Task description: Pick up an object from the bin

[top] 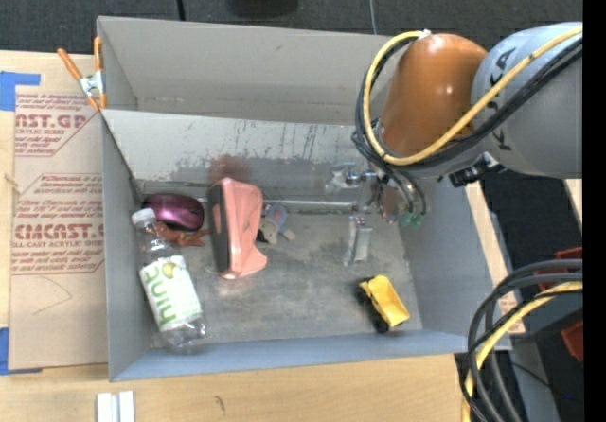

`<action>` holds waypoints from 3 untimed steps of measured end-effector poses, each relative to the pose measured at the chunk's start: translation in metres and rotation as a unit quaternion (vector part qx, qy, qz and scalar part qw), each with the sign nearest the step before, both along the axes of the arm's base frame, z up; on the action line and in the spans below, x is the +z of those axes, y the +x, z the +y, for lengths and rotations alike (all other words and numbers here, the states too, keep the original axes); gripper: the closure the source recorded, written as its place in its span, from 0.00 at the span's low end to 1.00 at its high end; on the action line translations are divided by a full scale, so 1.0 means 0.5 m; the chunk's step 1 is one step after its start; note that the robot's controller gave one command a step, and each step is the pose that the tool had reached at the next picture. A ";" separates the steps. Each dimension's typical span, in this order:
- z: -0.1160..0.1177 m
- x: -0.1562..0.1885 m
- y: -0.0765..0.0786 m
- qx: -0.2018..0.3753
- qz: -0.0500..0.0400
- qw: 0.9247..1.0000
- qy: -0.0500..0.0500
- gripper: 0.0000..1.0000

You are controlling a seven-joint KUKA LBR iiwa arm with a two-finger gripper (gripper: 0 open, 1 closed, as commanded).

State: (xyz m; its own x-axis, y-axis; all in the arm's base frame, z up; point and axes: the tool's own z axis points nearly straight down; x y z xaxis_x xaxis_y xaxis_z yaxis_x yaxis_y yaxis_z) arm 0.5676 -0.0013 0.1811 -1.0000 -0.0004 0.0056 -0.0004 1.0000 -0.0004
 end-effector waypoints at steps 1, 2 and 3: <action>0.000 0.010 0.003 0.000 -0.004 1.000 0.000 0.00; 0.000 0.010 0.002 0.001 -0.004 1.000 0.000 0.00; 0.037 0.060 -0.089 0.015 -0.002 1.000 0.000 0.00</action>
Offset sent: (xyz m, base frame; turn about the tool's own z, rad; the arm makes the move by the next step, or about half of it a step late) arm -0.0200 -0.0122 0.0127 -0.1168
